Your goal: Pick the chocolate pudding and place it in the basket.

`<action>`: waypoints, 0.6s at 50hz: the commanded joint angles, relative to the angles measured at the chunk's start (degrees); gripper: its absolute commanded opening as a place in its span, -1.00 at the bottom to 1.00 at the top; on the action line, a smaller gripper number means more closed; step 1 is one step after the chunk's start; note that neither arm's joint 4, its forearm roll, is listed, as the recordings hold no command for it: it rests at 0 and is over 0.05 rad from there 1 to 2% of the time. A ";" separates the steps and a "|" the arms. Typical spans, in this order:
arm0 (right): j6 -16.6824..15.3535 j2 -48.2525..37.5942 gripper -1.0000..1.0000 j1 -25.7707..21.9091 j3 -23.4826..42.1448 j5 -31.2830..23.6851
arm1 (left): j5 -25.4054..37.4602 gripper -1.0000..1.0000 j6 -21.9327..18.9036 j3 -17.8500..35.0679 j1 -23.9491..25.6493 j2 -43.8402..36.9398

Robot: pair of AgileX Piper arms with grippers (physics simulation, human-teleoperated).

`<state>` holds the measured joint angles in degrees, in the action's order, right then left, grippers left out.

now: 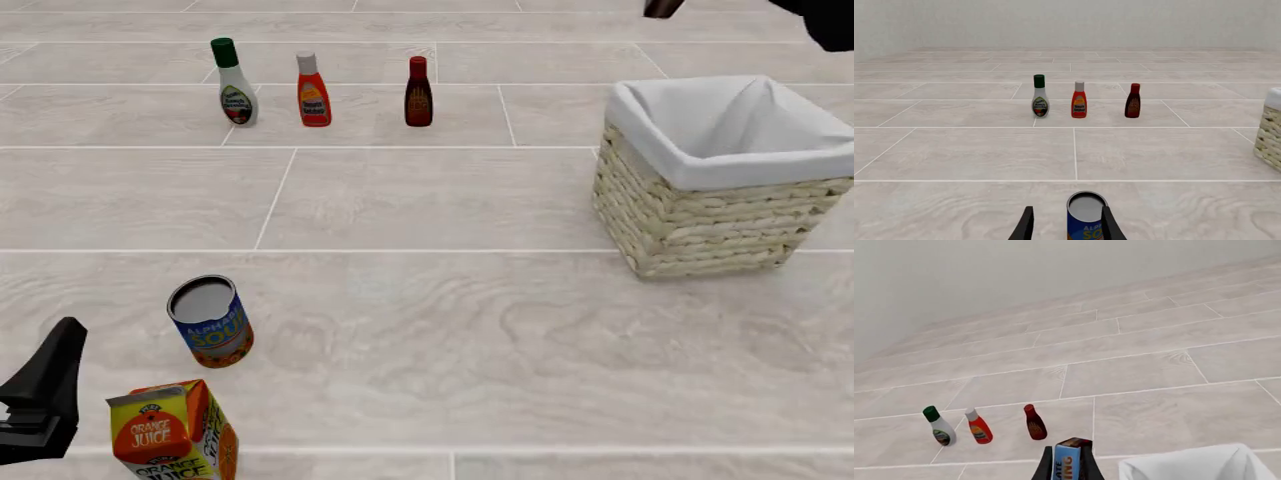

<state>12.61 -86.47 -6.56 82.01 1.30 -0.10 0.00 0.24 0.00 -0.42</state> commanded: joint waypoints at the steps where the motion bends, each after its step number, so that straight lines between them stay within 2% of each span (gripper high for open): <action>1: -1.14 1.73 -1.00 3.70 1.14 -0.89 | 0.00 1.00 0.00 0.00 0.00 0.00; 14: -3.18 3.35 -1.00 7.37 0.45 -0.48 | 0.00 1.00 0.00 0.00 0.00 0.00; 30: -3.17 4.58 -1.00 12.15 -0.64 -0.71 | 0.00 1.00 0.00 0.00 0.00 0.00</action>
<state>9.01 -82.52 2.85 81.81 0.67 -0.10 0.00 0.24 0.00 -0.42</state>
